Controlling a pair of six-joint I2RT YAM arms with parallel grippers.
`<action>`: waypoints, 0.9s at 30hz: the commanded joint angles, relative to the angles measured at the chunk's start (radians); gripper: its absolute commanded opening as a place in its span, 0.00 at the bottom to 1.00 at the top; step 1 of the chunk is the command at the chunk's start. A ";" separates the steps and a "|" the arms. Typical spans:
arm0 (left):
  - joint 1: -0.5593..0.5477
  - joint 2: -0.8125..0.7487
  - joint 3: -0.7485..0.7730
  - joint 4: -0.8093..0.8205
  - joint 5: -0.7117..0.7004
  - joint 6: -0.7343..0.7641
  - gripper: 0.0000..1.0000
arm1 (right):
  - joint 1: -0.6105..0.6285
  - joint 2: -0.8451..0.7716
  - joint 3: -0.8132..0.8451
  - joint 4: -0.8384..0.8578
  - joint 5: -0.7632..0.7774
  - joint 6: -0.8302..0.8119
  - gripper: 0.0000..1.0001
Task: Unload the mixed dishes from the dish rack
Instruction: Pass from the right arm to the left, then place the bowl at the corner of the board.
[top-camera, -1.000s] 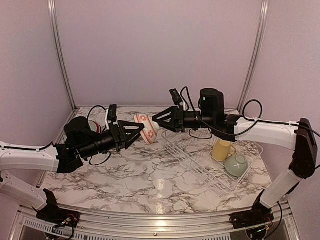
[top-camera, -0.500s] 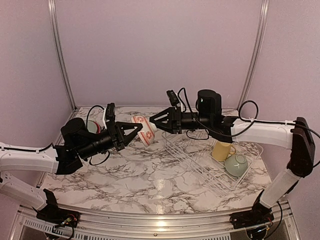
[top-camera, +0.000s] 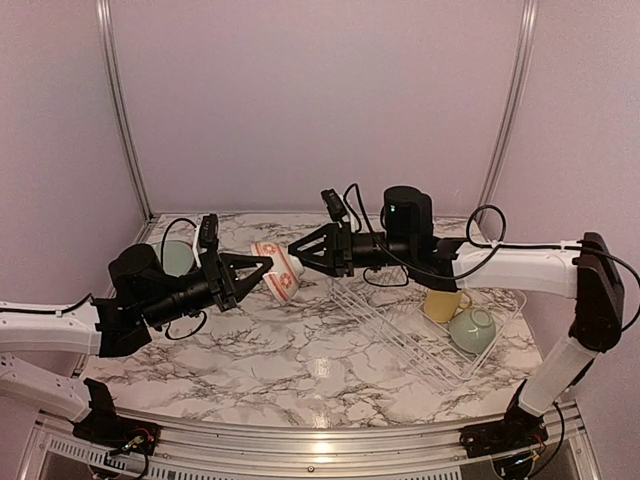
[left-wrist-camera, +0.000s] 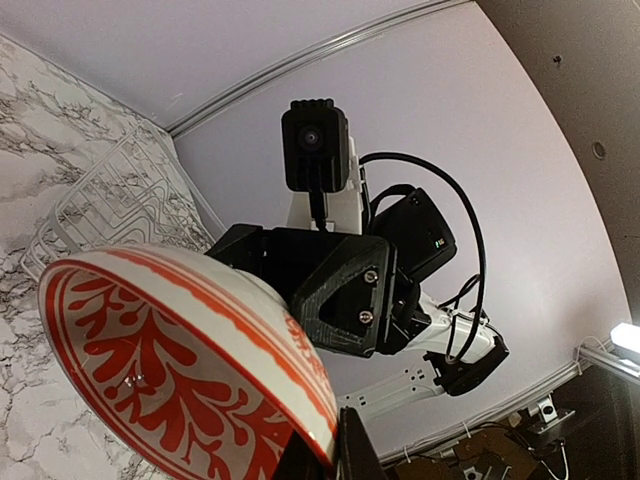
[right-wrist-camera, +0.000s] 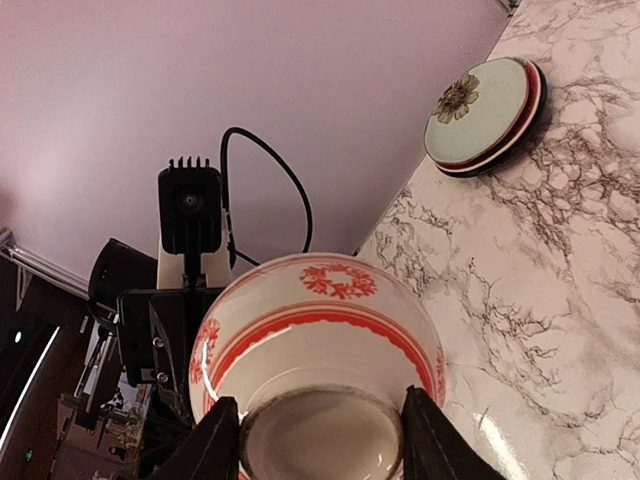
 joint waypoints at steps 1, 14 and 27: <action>0.011 -0.084 -0.017 -0.094 -0.092 -0.011 0.00 | -0.005 0.007 0.025 0.072 -0.035 -0.046 0.59; 0.027 -0.348 -0.065 -0.471 -0.238 0.024 0.00 | -0.006 0.006 0.071 -0.096 0.028 -0.178 0.99; 0.101 -0.422 0.152 -1.358 -0.491 0.113 0.00 | -0.048 -0.056 0.065 -0.288 0.155 -0.307 0.98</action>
